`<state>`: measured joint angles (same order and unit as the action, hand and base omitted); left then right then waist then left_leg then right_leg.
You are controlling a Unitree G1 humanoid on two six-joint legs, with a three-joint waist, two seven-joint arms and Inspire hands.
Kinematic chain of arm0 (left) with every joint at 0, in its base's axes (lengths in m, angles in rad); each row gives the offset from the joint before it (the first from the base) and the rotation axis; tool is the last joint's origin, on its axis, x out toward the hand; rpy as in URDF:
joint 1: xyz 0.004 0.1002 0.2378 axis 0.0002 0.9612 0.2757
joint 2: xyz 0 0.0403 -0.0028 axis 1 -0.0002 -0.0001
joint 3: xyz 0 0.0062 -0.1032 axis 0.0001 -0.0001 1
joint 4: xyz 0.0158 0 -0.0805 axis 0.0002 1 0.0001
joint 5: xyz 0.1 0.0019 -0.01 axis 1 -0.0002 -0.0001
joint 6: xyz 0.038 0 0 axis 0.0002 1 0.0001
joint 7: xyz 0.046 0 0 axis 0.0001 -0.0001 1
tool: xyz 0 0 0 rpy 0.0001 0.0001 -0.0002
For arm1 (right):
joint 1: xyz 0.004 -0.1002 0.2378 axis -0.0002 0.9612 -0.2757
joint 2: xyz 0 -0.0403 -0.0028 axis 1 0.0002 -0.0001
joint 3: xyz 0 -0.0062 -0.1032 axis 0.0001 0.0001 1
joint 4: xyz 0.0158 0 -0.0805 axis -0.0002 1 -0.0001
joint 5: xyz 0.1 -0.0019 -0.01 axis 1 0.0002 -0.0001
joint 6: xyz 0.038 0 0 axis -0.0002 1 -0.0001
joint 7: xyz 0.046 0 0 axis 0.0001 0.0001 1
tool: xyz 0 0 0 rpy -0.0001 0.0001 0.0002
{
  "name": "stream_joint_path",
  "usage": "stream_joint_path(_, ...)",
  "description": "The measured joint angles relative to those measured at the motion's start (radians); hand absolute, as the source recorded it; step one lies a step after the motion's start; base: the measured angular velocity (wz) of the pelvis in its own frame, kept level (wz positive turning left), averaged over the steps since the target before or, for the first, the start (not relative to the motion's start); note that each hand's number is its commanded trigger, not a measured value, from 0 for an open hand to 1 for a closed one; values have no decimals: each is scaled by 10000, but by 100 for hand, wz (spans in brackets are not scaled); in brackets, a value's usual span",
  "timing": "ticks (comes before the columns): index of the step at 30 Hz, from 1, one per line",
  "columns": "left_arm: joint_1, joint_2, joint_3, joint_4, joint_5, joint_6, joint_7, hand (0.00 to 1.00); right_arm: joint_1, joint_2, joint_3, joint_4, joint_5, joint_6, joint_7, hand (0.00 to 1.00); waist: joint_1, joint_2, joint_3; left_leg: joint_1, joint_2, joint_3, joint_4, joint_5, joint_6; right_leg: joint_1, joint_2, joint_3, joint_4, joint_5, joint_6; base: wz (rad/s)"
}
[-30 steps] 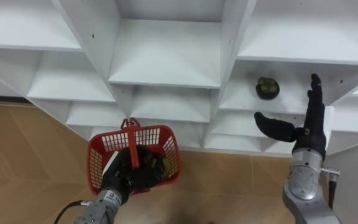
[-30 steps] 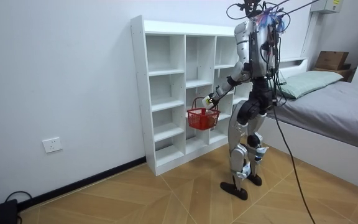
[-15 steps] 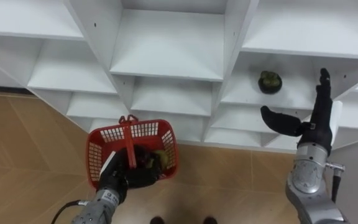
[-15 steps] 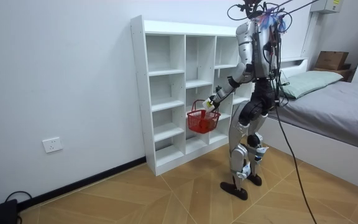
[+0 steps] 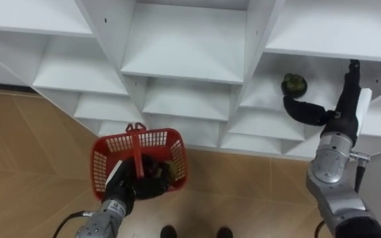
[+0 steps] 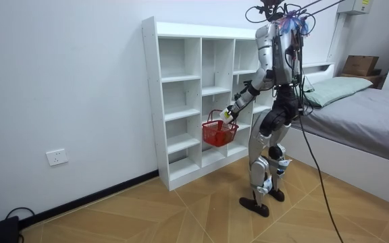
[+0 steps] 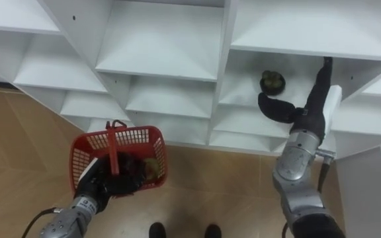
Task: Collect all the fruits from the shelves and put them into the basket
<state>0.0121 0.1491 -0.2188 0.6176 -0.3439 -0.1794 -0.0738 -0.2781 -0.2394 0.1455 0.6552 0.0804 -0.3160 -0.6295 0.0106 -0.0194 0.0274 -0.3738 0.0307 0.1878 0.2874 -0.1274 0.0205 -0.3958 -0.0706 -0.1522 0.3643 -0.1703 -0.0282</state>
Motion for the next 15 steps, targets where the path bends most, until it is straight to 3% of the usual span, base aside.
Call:
stream_joint_path(4,-94,13,0,38,-1,0,0,100,-2,-5,-142,4,117,24,139,0,35,-14,32,5,5,-15,10,0,0,17,-4,-23,-1,0,0,0)
stream_joint_path(7,-270,12,-14,124,1,0,17,100,-77,-15,-141,44,168,34,309,0,99,-40,182,-2,3,-18,28,0,1,-20,-11,-10,-9,-11,-8,0)
stream_joint_path(15,-309,10,-56,306,6,23,20,100,-449,-23,-140,412,337,127,571,0,250,-64,203,-140,6,-20,30,1,1,-143,-10,-24,46,-15,-14,0)
